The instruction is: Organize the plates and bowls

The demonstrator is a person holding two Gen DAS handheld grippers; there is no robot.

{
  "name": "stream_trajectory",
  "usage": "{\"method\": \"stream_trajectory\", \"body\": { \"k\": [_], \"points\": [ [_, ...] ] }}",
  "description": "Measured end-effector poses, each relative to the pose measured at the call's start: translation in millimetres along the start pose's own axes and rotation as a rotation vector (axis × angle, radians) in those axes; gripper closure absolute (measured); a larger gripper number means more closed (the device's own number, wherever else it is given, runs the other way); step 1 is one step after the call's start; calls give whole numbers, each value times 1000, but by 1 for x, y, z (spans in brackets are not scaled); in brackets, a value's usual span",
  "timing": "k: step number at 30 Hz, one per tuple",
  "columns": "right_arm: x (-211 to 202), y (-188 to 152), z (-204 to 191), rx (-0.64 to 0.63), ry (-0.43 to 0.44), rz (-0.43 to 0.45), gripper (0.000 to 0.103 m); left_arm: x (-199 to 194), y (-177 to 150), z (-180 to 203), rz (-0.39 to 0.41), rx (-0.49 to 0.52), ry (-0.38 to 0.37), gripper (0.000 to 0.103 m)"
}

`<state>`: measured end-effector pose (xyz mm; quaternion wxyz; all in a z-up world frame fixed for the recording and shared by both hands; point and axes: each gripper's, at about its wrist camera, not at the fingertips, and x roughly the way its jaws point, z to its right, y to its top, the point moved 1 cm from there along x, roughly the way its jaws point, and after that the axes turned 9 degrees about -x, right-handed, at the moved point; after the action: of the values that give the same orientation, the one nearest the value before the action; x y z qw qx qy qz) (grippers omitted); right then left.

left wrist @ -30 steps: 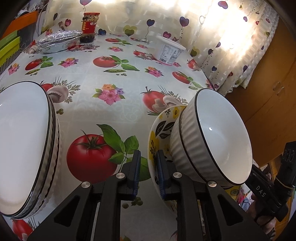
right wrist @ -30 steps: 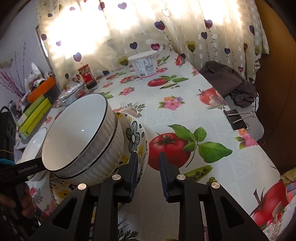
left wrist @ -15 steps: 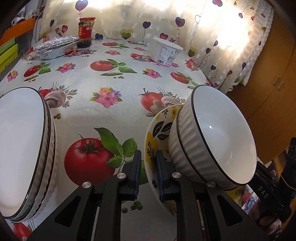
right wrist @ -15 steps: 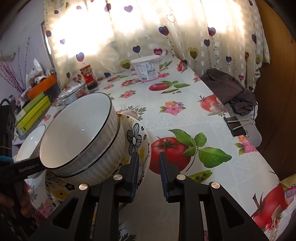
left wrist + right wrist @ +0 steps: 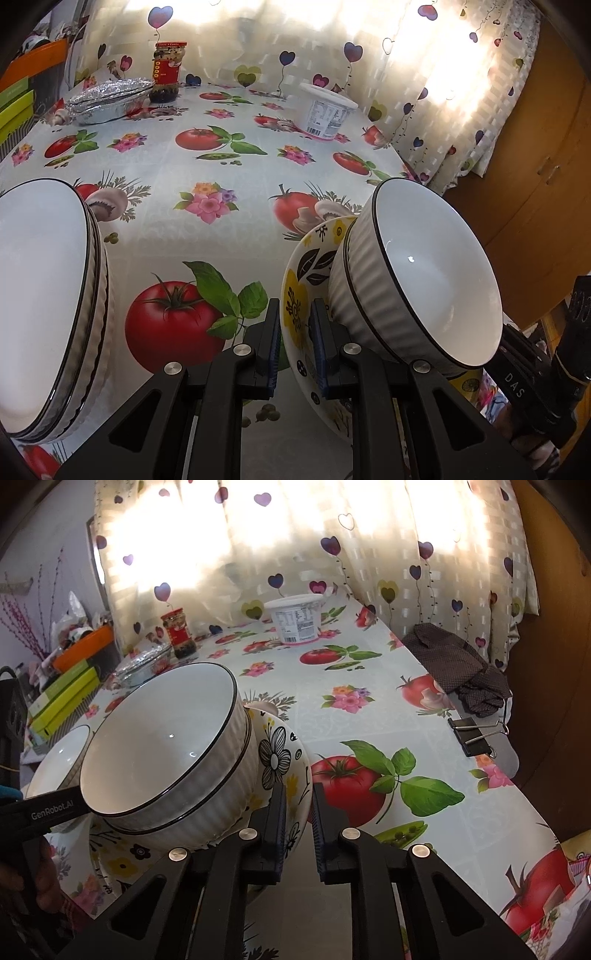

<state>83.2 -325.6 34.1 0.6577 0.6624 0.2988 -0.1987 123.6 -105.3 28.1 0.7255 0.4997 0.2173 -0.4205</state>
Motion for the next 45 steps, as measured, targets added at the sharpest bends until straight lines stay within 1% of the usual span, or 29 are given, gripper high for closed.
{"method": "stream_trajectory", "body": {
  "k": [8,14,34,45],
  "points": [
    [1,-1,2,20,6,-10,90,1,-1,1,5,3,5,88],
    [1,-1,2,32,16,-17,89,5,-2,2,-15,6,5,89],
    [1,1,0,42,12,-10,90,2,-2,2,-2,2,7,90],
    [0,2,-3,49,37,8,90,-3,-1,-3,13,-8,11,89]
  ]
}}
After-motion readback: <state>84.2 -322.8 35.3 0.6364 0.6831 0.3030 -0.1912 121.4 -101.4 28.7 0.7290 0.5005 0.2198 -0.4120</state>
